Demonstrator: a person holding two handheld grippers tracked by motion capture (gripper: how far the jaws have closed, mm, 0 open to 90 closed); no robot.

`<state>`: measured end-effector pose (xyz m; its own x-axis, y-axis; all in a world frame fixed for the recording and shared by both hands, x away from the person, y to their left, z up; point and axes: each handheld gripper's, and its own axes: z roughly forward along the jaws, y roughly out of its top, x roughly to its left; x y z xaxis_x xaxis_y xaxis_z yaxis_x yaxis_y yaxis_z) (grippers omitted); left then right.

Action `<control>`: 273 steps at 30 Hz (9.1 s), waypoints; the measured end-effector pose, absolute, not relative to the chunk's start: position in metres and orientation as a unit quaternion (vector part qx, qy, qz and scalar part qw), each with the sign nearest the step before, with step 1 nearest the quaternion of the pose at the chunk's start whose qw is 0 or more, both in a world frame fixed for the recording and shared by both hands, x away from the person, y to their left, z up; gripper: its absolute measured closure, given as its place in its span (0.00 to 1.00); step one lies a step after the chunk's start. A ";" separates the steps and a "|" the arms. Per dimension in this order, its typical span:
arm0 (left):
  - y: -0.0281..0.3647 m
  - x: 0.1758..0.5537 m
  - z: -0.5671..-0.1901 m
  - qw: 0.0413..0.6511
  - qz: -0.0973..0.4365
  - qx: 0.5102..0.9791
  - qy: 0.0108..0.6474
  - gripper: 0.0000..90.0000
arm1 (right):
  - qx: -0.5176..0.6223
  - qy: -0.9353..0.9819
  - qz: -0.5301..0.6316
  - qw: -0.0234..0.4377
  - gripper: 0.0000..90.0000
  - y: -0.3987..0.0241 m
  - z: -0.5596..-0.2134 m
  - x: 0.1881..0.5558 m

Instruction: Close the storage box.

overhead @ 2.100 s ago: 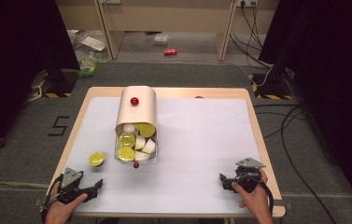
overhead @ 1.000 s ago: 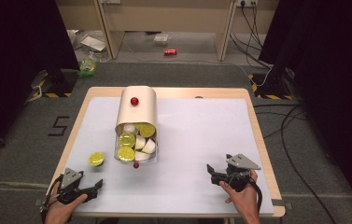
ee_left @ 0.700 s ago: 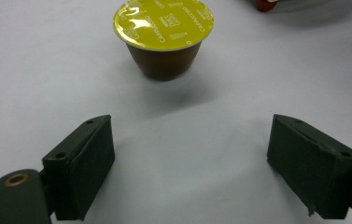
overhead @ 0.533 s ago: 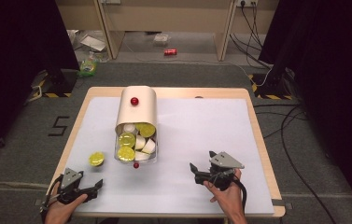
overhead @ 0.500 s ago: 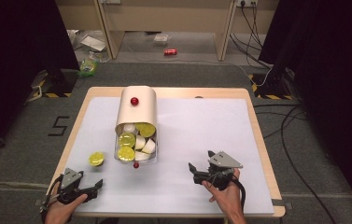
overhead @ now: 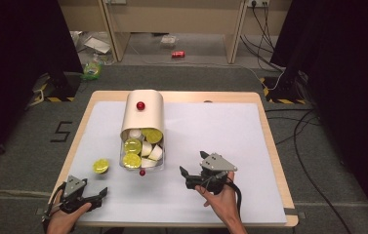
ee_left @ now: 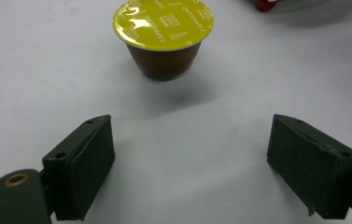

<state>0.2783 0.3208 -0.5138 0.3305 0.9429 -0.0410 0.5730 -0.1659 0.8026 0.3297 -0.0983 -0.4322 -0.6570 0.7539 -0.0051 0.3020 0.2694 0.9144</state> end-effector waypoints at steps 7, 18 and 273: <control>0.321 0.278 -0.514 0.378 0.245 0.723 0.524 0.16 | 0.331 0.768 0.502 0.222 0.17 -0.085 -0.431 0.331; 0.321 0.278 -0.514 0.378 0.246 0.723 0.523 0.16 | 0.307 0.775 0.504 0.225 0.17 -0.069 -0.430 0.327; 0.322 0.277 -0.516 0.385 0.248 0.721 0.520 0.16 | 0.426 0.703 0.499 0.275 0.17 -0.174 -0.451 0.332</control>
<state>0.2771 0.3222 -0.5156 0.3373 0.9404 -0.0428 0.5592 -0.1636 0.8128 0.3324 -0.1738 -0.4512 -0.4864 0.8729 0.0386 0.3235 0.1389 0.9360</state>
